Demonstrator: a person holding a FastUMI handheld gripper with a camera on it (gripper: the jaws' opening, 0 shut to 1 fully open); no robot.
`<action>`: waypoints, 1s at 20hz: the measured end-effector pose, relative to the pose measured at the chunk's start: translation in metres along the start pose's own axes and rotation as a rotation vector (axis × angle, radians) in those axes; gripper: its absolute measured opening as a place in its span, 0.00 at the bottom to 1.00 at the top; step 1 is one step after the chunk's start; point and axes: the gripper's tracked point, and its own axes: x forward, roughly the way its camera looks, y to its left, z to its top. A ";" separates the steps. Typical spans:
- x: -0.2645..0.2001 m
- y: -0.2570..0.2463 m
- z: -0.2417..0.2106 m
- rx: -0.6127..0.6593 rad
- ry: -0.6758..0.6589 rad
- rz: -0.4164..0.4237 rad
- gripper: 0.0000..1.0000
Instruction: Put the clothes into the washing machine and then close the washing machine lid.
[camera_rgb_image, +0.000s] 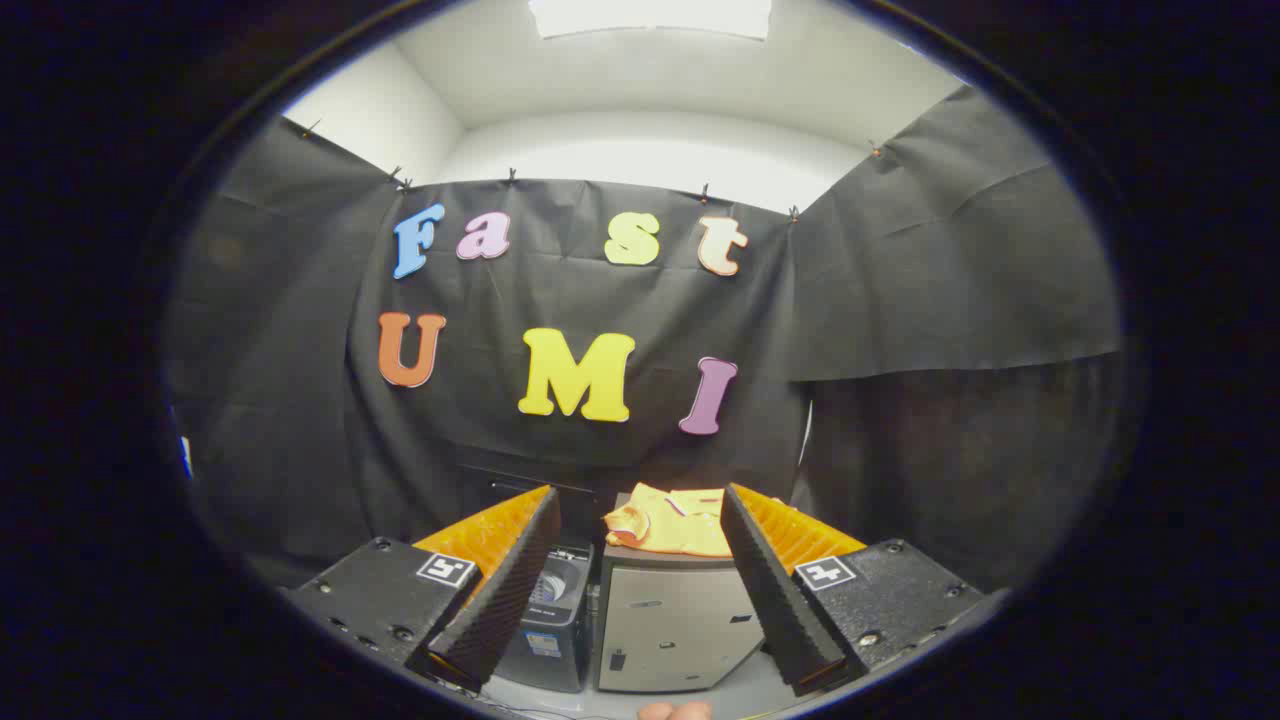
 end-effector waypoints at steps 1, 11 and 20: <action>0.000 0.001 -0.001 0.001 0.003 0.002 1.00; -0.004 0.001 0.001 -0.005 0.003 0.008 1.00; -0.011 0.001 0.002 -0.007 0.000 -0.001 1.00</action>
